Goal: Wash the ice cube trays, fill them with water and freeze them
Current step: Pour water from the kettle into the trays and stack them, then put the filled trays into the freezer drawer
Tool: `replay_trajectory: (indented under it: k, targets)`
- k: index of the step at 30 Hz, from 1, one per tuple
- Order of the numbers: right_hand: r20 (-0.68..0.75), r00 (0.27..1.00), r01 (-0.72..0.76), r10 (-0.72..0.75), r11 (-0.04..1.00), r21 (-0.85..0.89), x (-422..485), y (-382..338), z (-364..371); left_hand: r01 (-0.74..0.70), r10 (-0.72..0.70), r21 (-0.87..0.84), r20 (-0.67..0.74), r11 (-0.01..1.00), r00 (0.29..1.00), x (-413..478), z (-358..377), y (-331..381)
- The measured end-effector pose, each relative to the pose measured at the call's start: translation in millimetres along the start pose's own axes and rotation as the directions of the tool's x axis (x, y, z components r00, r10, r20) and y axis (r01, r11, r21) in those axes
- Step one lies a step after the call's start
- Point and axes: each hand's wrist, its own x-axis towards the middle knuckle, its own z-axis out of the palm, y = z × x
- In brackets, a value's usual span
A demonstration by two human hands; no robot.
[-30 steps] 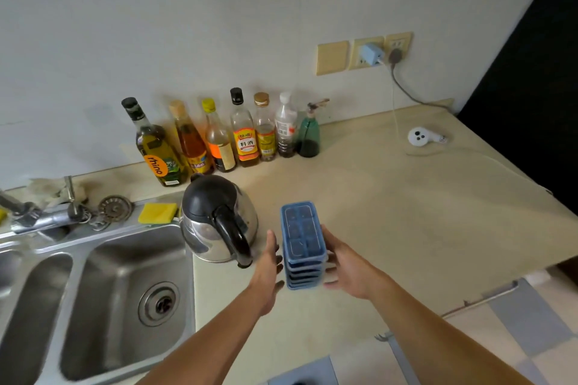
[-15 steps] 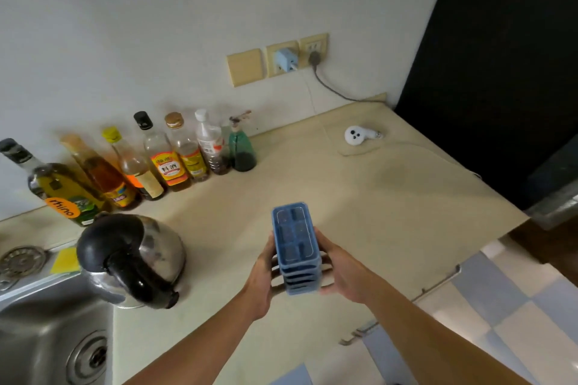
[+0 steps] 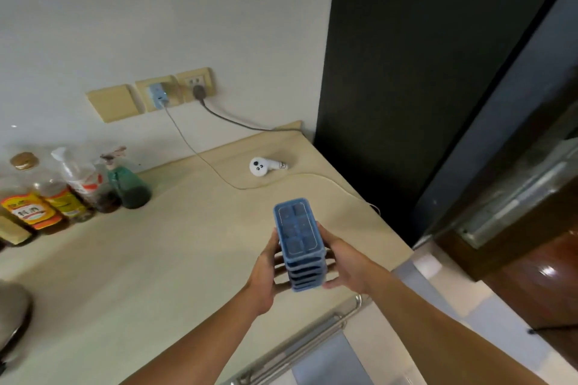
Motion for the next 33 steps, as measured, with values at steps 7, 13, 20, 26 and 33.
replay_trajectory:
  k: [7,13,20,26,33]
  targets:
    - [0.022,1.0,0.0,-0.001,0.999,0.048,34,-6,-68,0.014,-0.014,0.03,-0.004,0.999,1.0,57,57,12]
    - [0.063,0.998,-0.025,0.019,0.995,0.099,59,-5,-97,0.044,-0.043,0.031,-0.052,0.999,0.998,87,78,9]
    - [0.188,0.982,-0.048,0.013,0.982,0.183,72,14,-123,0.018,-0.018,0.0,-0.144,1.0,0.989,87,88,-5]
    - [0.101,0.993,0.062,-0.065,0.997,0.037,43,57,-188,-0.173,0.138,0.012,-0.655,0.985,0.743,60,131,-68]
    - [-0.047,0.963,0.229,-0.266,0.898,-0.376,0,149,-315,-0.202,0.525,0.625,-0.389,0.754,0.757,25,263,-172]
